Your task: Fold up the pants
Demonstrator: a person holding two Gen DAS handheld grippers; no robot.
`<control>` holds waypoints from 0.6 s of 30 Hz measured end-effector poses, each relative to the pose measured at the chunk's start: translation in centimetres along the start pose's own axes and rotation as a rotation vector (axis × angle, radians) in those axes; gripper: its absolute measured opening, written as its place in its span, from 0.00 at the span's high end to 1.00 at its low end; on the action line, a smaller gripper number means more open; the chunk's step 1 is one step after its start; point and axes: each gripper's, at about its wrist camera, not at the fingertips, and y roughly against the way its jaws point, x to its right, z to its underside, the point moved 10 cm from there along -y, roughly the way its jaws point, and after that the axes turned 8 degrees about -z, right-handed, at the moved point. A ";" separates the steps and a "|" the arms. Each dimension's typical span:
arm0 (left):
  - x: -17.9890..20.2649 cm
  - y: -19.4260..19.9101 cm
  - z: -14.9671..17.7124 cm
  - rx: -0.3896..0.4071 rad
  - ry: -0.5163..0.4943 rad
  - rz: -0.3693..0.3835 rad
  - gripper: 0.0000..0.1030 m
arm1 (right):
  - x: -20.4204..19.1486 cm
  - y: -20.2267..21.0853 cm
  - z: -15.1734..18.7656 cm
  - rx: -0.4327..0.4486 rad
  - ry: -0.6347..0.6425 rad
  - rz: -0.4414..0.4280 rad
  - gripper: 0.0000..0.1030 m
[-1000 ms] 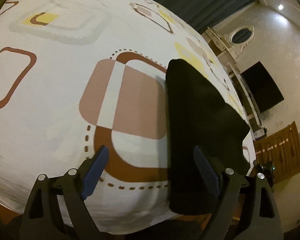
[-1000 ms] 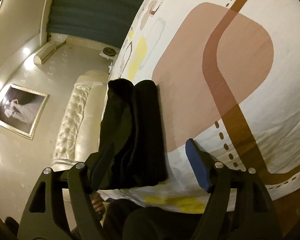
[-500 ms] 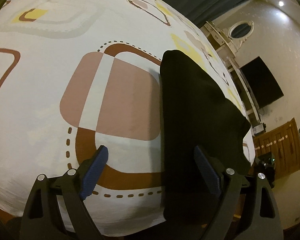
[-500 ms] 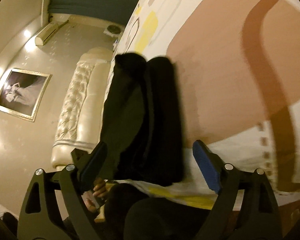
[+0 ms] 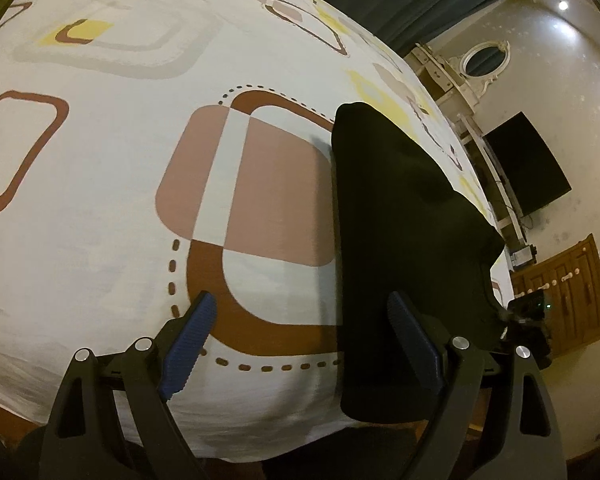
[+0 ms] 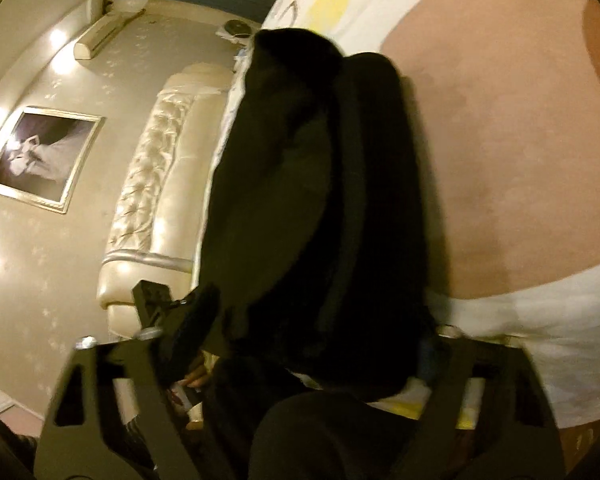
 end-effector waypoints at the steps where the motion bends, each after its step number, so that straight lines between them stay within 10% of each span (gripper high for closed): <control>1: -0.1 0.0 0.0 -0.002 -0.003 0.002 0.16 | 0.4 0.2 0.1 0.003 -0.004 0.008 0.47; 18: -0.5 0.2 -0.4 -0.029 0.006 0.097 0.16 | -1.3 0.9 0.5 0.062 0.020 0.023 0.65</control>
